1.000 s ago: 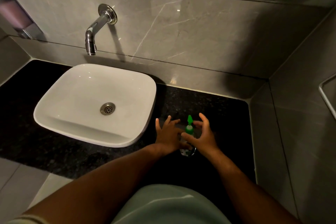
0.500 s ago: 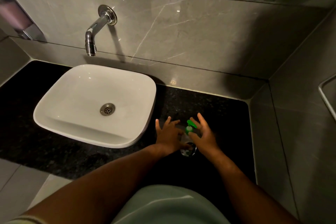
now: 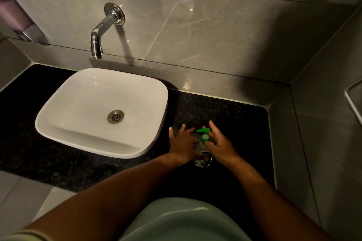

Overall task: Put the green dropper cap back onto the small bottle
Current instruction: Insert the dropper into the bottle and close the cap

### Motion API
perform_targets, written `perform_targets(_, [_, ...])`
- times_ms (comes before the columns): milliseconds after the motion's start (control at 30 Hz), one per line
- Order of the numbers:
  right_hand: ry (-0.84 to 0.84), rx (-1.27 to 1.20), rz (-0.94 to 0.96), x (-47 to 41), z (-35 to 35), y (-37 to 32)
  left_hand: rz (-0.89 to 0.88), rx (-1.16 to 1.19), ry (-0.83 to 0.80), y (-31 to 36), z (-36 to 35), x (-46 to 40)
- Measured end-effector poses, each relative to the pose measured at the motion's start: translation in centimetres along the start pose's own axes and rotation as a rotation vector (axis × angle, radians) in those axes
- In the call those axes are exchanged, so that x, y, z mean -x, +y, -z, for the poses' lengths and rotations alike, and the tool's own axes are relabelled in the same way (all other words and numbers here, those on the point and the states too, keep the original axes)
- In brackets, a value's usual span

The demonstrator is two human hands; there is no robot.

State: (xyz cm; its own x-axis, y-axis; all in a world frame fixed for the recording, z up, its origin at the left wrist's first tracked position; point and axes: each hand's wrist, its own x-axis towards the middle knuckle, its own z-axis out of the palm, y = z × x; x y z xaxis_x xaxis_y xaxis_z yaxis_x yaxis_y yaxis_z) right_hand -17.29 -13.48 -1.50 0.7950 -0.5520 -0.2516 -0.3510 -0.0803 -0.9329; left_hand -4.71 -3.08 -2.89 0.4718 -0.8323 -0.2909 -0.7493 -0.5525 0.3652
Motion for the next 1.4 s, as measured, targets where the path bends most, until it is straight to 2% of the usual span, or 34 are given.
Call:
perform_targets(67, [0.047, 0.053, 0.037, 0.1, 0.0, 0.1, -0.004, -0.019, -0.004, 0.1, 0.1, 0.0])
perform_targets(167, [0.221, 0.042, 0.05, 0.5, -0.2, -0.1, -0.01, -0.065, -0.016, 0.3, 0.2, 0.2])
perform_targets(267, [0.351, 0.131, 0.077, 0.8, -0.8, -0.2, 0.004, -0.067, -0.03, 0.8, 0.1, 0.0])
perform_targets(333, [0.33, 0.139, 0.079, 0.9, -1.1, -0.4, 0.004, -0.092, -0.053, 0.8, 0.0, -0.2])
perform_targets(500, [0.018, -0.002, 0.016, 0.9, -0.1, -1.3, 0.002, -0.041, -0.068, 0.2, -0.1, -0.5])
perform_targets(600, [-0.053, -0.054, -0.021, 0.8, 0.3, -2.2, 0.001, -0.034, -0.083, 0.2, 0.1, -0.6])
perform_targets(700, [-0.01, 0.048, -0.03, 0.2, 0.3, -2.1, 0.022, -0.002, -0.073, 0.1, 0.2, -0.5])
perform_targets(867, [0.177, 0.275, 0.104, -0.1, -0.2, -1.1, 0.043, 0.055, -0.005, 0.2, 0.0, -0.3])
perform_targets(1100, [0.363, 0.193, 0.133, 0.4, -2.3, -0.3, 0.079, 0.1, 0.03, -0.2, -0.7, 0.2])
perform_targets(1200, [0.391, 0.134, 0.13, 0.4, -3.1, -0.1, 0.123, 0.132, 0.043, -0.2, -0.8, 0.4])
perform_targets(1400, [0.421, 0.17, 0.12, 0.7, -3.1, 0.1, 0.135, 0.116, 0.114, 0.4, -1.0, 0.7])
